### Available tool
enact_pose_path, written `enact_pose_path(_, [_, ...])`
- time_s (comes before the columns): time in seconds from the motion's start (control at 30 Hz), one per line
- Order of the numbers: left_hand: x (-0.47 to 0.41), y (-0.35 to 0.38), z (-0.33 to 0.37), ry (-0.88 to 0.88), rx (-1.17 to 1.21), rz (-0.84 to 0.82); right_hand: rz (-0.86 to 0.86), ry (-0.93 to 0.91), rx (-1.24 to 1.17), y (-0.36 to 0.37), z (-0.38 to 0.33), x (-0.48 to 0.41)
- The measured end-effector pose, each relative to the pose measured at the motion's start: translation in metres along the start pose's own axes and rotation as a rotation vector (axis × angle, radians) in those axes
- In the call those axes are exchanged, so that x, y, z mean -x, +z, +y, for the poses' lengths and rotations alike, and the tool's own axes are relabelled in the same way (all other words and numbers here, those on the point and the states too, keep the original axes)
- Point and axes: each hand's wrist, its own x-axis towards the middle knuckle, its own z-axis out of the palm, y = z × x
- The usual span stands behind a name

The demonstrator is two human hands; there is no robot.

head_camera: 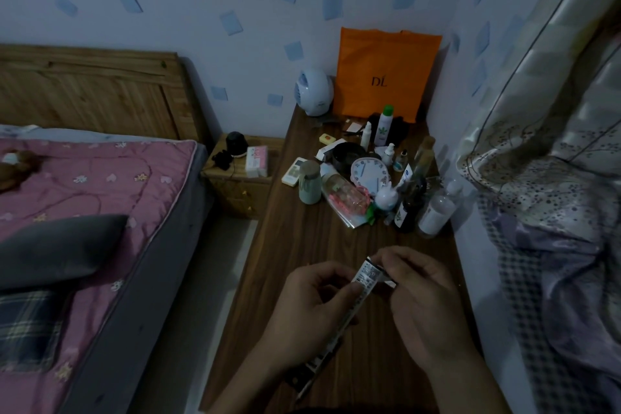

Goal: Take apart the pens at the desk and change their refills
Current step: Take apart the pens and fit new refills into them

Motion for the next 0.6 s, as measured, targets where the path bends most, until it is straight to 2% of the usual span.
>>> enact_pose_path(0.3, [0.0019, 0.0041, 0.0023, -0.003, 0.019, 0.021, 0.080, 0.008, 0.059, -0.0033, 0.0045, -0.0008])
enact_pose_path(0.6, [0.0006, 0.0065, 0.0019, 0.006, 0.088, 0.041, 0.087, -0.065, 0.295, -0.0014, 0.0094, 0.0035])
